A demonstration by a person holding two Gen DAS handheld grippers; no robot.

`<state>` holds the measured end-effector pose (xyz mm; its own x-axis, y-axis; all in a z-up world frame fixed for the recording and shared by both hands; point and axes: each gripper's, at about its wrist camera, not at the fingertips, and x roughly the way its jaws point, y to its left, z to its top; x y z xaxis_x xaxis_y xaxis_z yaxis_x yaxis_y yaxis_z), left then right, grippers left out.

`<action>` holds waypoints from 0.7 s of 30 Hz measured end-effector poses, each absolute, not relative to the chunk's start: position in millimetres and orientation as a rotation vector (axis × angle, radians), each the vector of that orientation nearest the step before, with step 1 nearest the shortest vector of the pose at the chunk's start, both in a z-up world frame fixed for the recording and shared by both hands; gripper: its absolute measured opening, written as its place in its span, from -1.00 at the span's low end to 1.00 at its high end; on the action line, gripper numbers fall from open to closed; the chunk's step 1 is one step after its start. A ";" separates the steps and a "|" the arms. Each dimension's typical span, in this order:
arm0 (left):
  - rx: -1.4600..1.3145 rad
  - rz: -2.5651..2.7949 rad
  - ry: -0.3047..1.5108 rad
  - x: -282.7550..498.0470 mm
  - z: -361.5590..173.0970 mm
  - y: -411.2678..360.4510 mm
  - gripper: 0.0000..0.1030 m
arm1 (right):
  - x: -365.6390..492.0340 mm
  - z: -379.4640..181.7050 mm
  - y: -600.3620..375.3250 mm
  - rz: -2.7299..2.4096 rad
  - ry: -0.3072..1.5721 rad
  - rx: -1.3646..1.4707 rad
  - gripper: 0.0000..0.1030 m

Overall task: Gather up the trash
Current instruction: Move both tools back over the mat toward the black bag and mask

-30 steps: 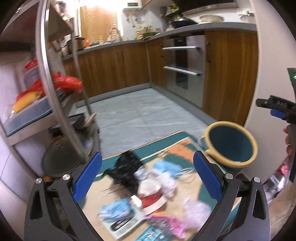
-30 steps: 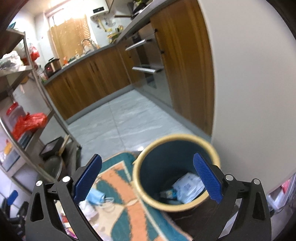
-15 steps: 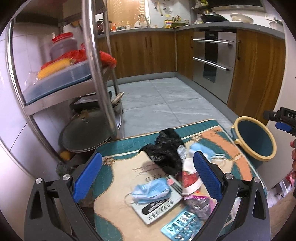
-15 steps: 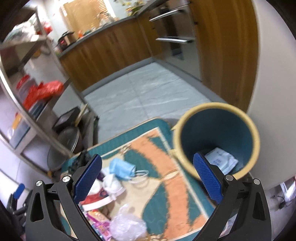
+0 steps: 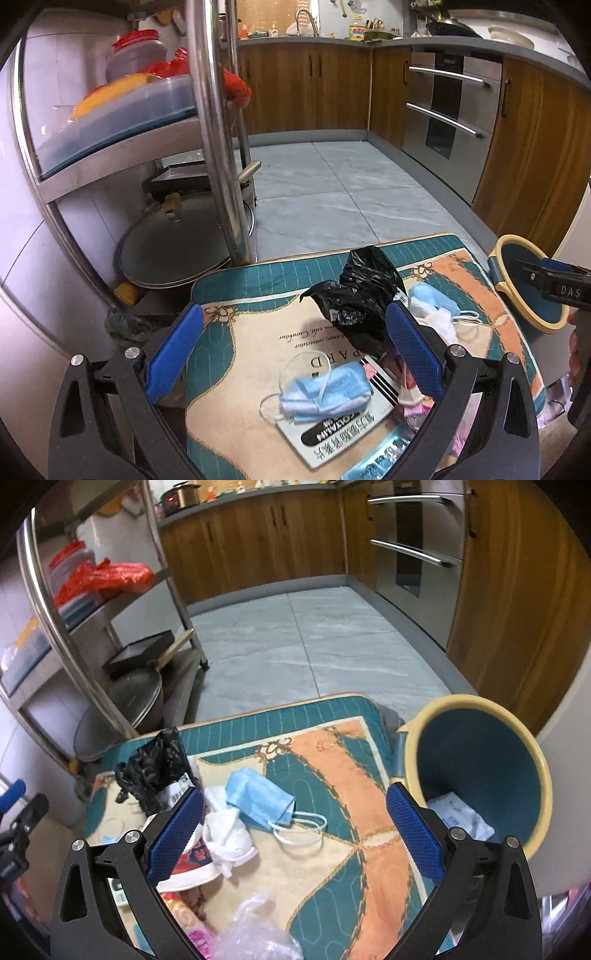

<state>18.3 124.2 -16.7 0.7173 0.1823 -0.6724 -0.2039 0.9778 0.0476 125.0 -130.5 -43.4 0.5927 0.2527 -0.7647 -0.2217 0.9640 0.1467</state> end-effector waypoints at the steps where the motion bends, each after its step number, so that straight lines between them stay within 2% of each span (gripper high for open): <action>1: -0.028 0.212 0.743 22.3 -17.4 124.6 0.89 | 127.3 -44.7 -128.2 0.279 0.894 0.026 0.91; 7: -0.002 0.167 0.754 55.4 -18.3 118.4 0.89 | 145.0 -57.0 -113.8 0.342 0.878 -0.090 0.90; 14: -0.120 0.135 0.764 81.4 -20.5 119.8 0.89 | 163.3 -85.7 -95.0 0.428 0.939 -0.128 0.83; 18: -0.057 0.130 0.819 99.4 -37.7 113.3 0.89 | 175.3 -103.9 -85.6 0.467 0.993 -0.137 0.43; 21: -0.008 0.103 0.839 110.2 -47.5 111.0 0.89 | 181.7 -116.8 -83.4 0.499 1.037 -0.129 0.30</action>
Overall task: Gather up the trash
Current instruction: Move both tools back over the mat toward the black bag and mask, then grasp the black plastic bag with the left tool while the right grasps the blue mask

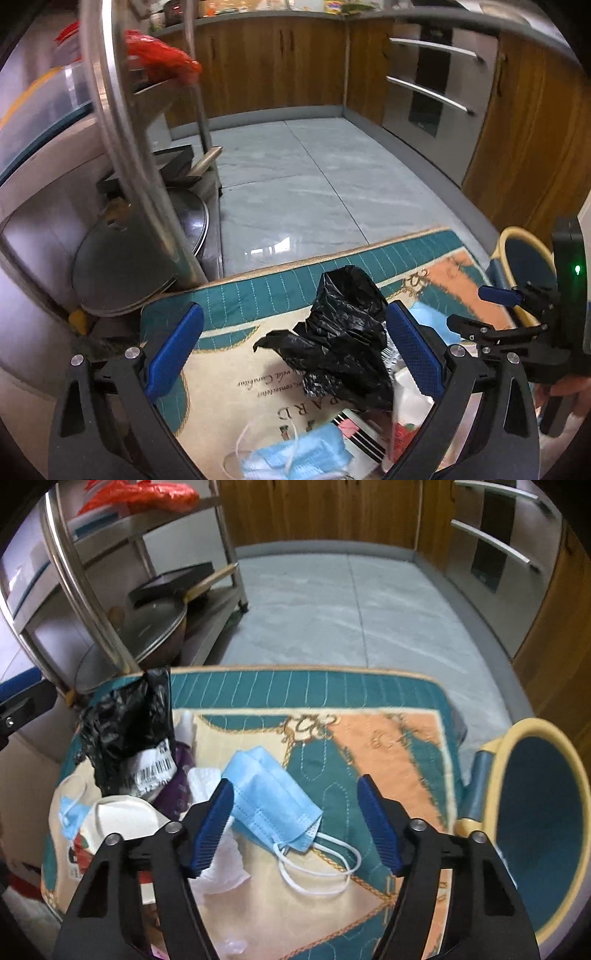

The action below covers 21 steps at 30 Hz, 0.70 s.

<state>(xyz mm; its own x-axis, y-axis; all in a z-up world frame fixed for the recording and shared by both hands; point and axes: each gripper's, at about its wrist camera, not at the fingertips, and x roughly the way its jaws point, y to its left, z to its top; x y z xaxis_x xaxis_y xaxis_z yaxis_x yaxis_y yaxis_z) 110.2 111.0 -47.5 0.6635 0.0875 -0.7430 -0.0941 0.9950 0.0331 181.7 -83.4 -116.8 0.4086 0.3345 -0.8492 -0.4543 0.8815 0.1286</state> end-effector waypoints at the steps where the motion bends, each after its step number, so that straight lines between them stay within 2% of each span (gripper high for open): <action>1: 0.000 0.099 0.846 112.0 -50.9 110.6 0.89 | 182.9 -120.2 -82.3 0.514 1.049 -0.123 0.26; 7: -0.088 0.052 0.942 122.8 -76.3 109.6 0.87 | 183.0 -137.8 -66.2 0.584 1.083 -0.166 0.18; 8: -0.104 0.035 0.975 125.0 -81.7 107.8 0.81 | 183.2 -140.4 -63.8 0.585 1.090 -0.173 0.15; 9: -0.107 0.024 0.990 125.2 -85.3 106.5 0.58 | 183.5 -141.9 -62.7 0.584 1.094 -0.171 0.04; 13: -0.078 -0.010 1.028 125.7 -92.4 96.6 0.27 | 181.5 -141.7 -60.1 0.620 1.110 -0.143 -0.51; 14: -0.070 -0.018 1.030 125.8 -92.3 93.8 0.11 | 179.7 -140.8 -58.3 0.633 1.109 -0.149 -0.60; 15: -0.070 -0.020 1.032 126.1 -92.3 93.4 -0.14 | 178.8 -139.6 -57.6 0.641 1.108 -0.152 -0.77; 16: -0.080 -0.030 1.036 126.8 -92.0 92.8 -0.32 | 178.0 -139.0 -56.7 0.650 1.110 -0.147 -0.78; 18: -0.093 -0.044 1.037 127.0 -89.0 90.8 -0.82 | 176.3 -135.6 -56.8 0.656 1.103 -0.146 -0.80; 19: -0.084 -0.043 1.034 127.3 -87.4 90.4 -0.99 | 175.7 -132.8 -58.0 0.661 1.096 -0.136 -0.81; 21: -0.072 -0.048 1.020 126.4 -82.8 88.3 -0.99 | 176.6 -127.1 -61.9 0.660 1.086 -0.108 -0.81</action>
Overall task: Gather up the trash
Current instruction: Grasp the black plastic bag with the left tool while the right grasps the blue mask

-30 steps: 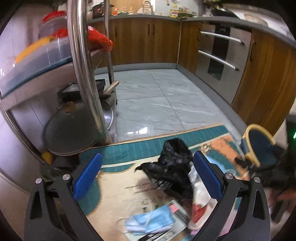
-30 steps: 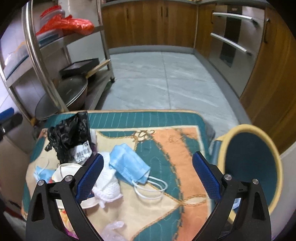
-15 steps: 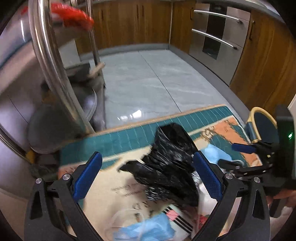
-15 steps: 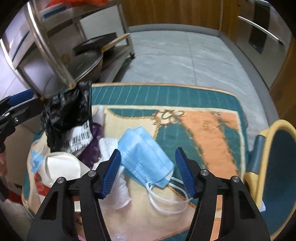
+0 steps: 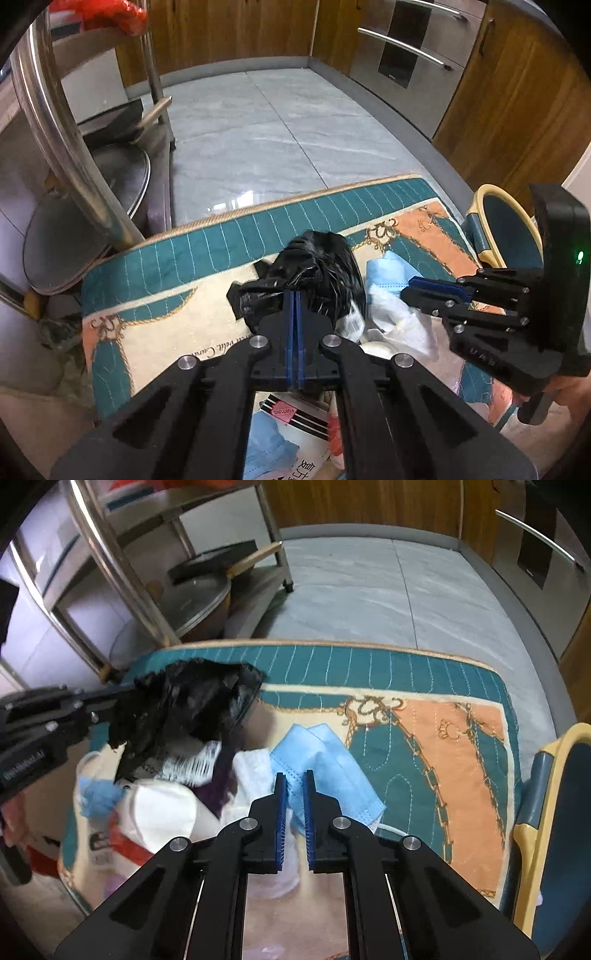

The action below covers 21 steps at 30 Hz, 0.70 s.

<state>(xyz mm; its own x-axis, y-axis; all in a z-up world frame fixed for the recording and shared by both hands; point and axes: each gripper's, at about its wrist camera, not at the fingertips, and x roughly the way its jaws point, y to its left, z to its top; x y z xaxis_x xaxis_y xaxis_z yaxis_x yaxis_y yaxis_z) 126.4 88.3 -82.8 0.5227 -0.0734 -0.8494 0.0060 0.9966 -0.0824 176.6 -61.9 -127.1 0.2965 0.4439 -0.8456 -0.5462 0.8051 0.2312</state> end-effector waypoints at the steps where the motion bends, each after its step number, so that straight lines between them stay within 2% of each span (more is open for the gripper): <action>1: -0.071 -0.046 1.015 126.2 -80.9 88.8 -0.99 | 176.9 -122.4 -64.4 0.654 1.072 -0.101 -0.81; 13: -0.079 -0.006 0.816 116.9 -17.6 97.0 -0.99 | 183.5 -76.1 -102.4 0.591 0.951 0.032 -0.82; 21: -0.052 -0.037 0.770 114.5 -3.3 81.9 -0.99 | 169.1 -49.6 -115.0 0.566 0.912 0.034 -0.82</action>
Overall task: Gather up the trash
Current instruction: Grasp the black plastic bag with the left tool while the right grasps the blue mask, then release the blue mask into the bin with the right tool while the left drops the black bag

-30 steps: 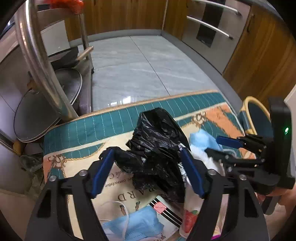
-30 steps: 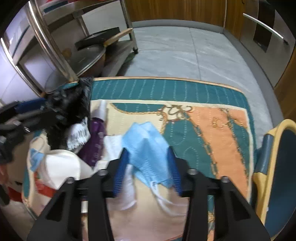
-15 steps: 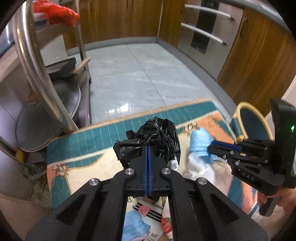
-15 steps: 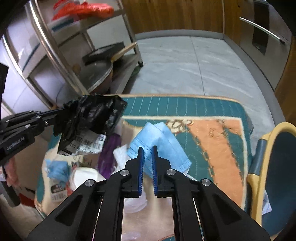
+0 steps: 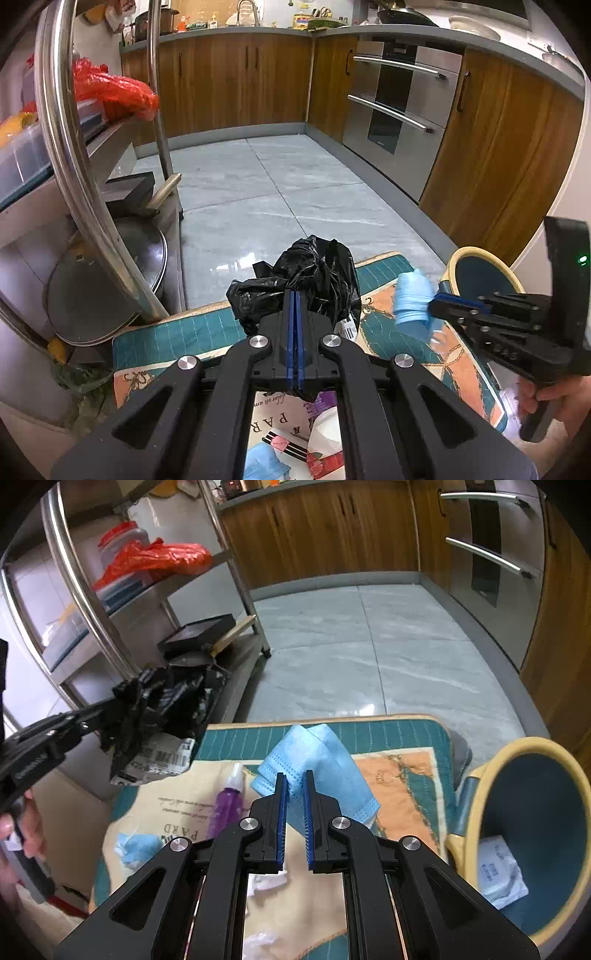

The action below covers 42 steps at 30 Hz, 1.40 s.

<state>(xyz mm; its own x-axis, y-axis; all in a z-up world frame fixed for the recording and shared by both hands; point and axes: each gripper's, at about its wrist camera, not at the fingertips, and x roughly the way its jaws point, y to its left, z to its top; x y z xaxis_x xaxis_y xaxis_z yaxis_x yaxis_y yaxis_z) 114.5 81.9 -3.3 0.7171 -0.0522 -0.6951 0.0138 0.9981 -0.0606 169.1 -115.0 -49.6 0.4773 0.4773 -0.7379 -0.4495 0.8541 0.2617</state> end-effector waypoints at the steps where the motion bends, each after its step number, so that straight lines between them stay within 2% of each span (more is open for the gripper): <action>1: -0.056 -0.039 0.769 114.6 -2.5 81.6 -0.99 | 166.4 -43.6 -117.7 0.560 0.908 0.030 -0.82; 17: -0.004 -0.117 0.687 111.2 22.7 40.1 -0.99 | 145.1 47.8 -206.0 0.428 0.789 -0.029 -0.82; 23: 0.018 -0.164 0.687 116.6 20.9 12.1 -0.99 | 141.1 38.3 -253.9 0.344 0.791 0.078 -0.82; 42: 0.128 -0.372 0.691 137.8 1.6 -122.3 -0.99 | 162.8 -10.7 -341.7 0.157 0.871 0.056 -0.82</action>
